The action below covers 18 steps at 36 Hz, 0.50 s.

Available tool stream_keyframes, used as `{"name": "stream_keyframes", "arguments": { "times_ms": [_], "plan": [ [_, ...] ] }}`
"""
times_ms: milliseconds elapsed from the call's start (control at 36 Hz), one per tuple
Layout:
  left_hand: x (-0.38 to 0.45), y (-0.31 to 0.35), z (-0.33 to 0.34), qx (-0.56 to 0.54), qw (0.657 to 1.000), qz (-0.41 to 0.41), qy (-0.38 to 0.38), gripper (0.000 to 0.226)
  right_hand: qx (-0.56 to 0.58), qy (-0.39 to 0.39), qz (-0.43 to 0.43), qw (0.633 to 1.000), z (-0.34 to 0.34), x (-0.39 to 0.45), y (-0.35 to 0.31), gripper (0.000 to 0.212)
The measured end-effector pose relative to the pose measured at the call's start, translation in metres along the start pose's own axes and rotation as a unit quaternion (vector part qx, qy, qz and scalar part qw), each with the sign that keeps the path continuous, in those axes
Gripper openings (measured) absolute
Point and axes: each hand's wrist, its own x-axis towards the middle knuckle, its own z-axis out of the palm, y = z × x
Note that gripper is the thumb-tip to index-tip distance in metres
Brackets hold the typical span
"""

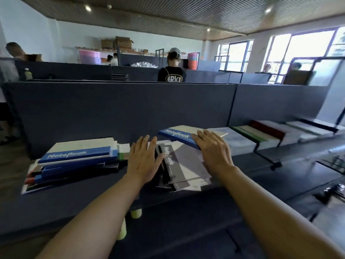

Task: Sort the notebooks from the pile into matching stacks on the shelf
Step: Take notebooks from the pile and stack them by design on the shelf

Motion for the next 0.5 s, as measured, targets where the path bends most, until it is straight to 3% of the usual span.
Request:
{"name": "stream_keyframes", "arguments": {
  "times_ms": [139, 306, 500],
  "plan": [
    [0.001, 0.084, 0.02, -0.022, 0.999, 0.043, 0.019, 0.062, -0.032, 0.022, 0.03, 0.999, -0.025, -0.048, 0.076, 0.058],
    [0.001, 0.193, 0.047, -0.057, 0.996, 0.073, 0.013, 0.074, -0.039, 0.038, 0.077, 0.996, -0.055, -0.111, 0.167, 0.066],
    [0.01, 0.307, 0.072, -0.033, 0.992, 0.109, -0.049, 0.065, -0.059, 0.047, 0.107, 0.991, -0.079, -0.171, 0.26, 0.069]
  ]
}}
